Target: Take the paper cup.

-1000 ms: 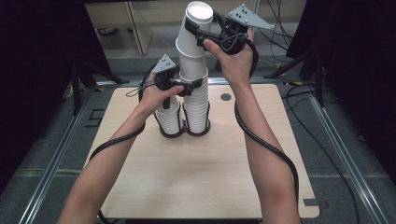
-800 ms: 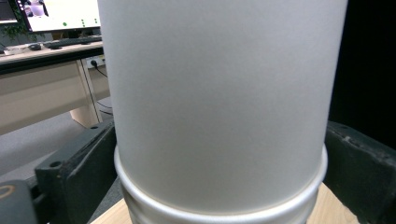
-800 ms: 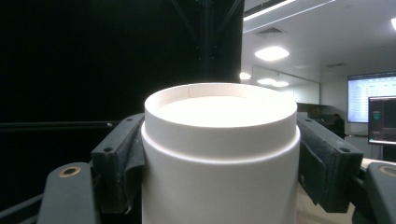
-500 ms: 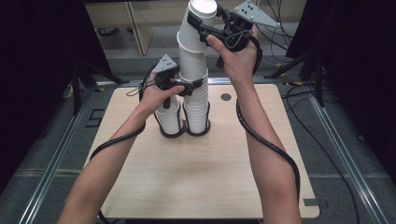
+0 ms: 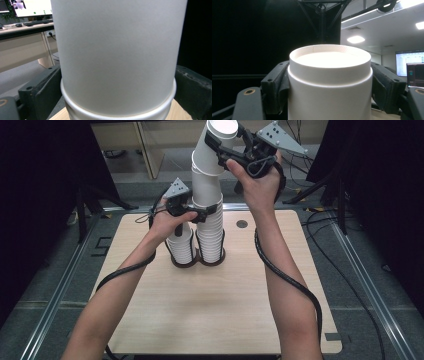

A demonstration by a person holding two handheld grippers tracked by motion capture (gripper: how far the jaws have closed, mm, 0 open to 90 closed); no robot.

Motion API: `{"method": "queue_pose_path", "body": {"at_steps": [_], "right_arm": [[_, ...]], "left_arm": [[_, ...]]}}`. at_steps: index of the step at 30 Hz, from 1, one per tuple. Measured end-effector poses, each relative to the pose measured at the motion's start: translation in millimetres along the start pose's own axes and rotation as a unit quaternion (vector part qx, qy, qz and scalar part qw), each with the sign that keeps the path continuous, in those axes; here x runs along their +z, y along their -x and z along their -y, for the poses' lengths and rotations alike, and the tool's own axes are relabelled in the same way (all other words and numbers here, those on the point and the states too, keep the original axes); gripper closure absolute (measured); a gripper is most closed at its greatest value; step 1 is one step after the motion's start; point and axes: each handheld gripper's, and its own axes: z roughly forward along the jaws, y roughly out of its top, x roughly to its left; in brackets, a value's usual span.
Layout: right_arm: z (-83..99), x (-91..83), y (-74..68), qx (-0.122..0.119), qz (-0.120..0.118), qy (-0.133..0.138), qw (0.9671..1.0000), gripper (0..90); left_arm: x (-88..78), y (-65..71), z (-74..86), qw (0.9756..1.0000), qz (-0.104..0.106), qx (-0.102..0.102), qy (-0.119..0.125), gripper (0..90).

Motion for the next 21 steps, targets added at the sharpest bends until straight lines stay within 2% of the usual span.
{"method": "queue_pose_path", "body": {"at_steps": [10, 17, 21], "right_arm": [[-8.6, -16.5, -2.8, -0.004, -0.001, 0.008, 1.0000, 25.1], [-8.3, -28.8, -4.4, 0.004, -0.003, 0.015, 0.9999, 25.1], [-11.1, -34.6, -5.6, -0.006, 0.000, 0.017, 0.9998, 25.1]], "left_arm": [[-3.0, -1.0, -0.1, 1.0000, 0.001, 0.008, -0.004, 0.9], [-12.9, 0.0, -2.0, 0.9999, -0.004, 0.011, 0.007, 0.0], [-18.9, 0.5, -1.2, 0.9999, -0.006, 0.015, 0.004, 0.0]]}}
